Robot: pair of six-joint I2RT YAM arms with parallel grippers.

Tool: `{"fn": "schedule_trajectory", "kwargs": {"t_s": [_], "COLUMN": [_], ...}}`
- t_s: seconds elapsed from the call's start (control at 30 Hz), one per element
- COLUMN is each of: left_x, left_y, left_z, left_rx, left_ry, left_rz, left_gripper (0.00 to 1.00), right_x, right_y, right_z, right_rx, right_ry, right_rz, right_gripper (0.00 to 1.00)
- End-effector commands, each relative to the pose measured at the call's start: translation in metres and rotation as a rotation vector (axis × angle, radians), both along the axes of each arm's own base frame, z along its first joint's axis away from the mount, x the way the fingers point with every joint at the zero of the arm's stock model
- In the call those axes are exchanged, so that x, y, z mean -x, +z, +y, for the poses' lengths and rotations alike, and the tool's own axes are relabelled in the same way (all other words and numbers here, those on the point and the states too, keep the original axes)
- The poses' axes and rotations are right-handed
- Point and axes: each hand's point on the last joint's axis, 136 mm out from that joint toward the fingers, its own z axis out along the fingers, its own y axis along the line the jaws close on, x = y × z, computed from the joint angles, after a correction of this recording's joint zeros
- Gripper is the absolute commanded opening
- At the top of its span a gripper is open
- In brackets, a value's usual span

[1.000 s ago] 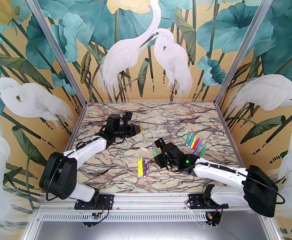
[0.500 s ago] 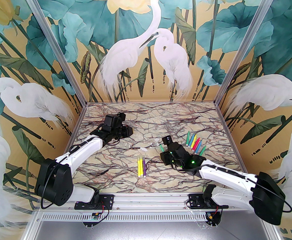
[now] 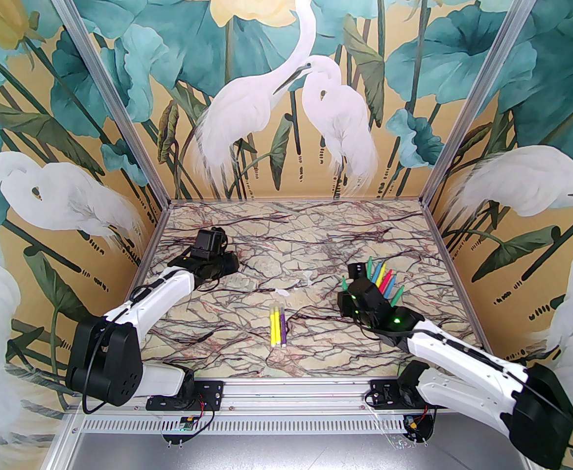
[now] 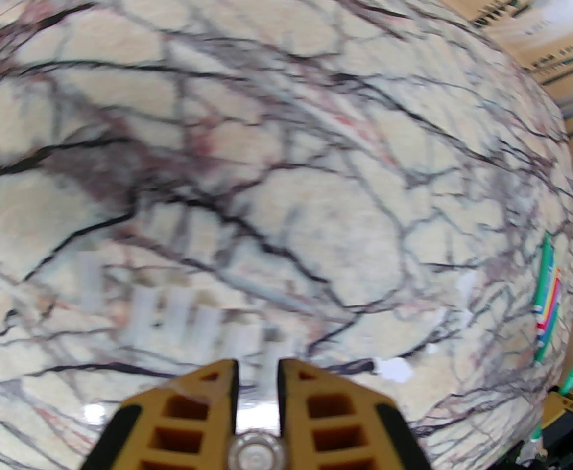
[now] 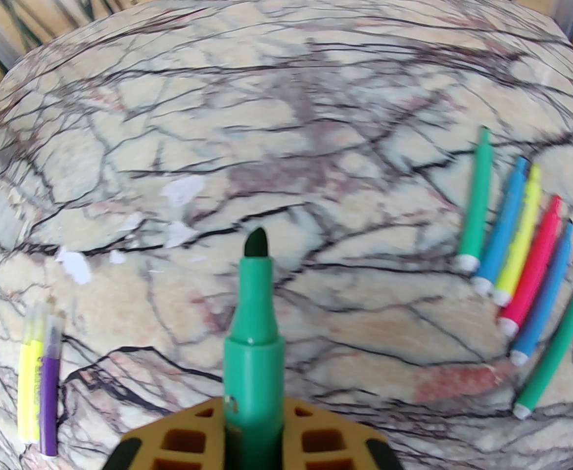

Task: Open the pen caps

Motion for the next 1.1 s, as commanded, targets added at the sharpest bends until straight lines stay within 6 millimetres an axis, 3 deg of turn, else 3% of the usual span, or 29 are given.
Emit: {"fn": "schedule_trajectory", "kwargs": {"t_s": [0.0, 0.4, 0.6, 1.07], "left_x": [0.007, 0.021, 0.018, 0.006], "left_y": [-0.003, -0.023, -0.028, -0.047], "left_z": [0.024, 0.058, 0.055, 0.090], "left_rx": [-0.079, -0.165, -0.161, -0.177], "left_ry": [0.066, 0.163, 0.136, 0.189], "left_rz": [0.010, 0.074, 0.091, 0.163], "left_gripper": [0.00, 0.00, 0.00, 0.00], "right_x": [0.002, 0.007, 0.015, 0.027], "right_y": [-0.003, -0.013, -0.024, -0.033], "right_z": [-0.020, -0.089, -0.124, -0.180], "right_rx": [0.018, 0.018, 0.010, -0.048], "right_ry": [-0.089, -0.374, -0.520, -0.799], "right_rz": [0.007, 0.053, 0.098, 0.122], "right_gripper": [0.01, 0.00, 0.00, 0.00]}}
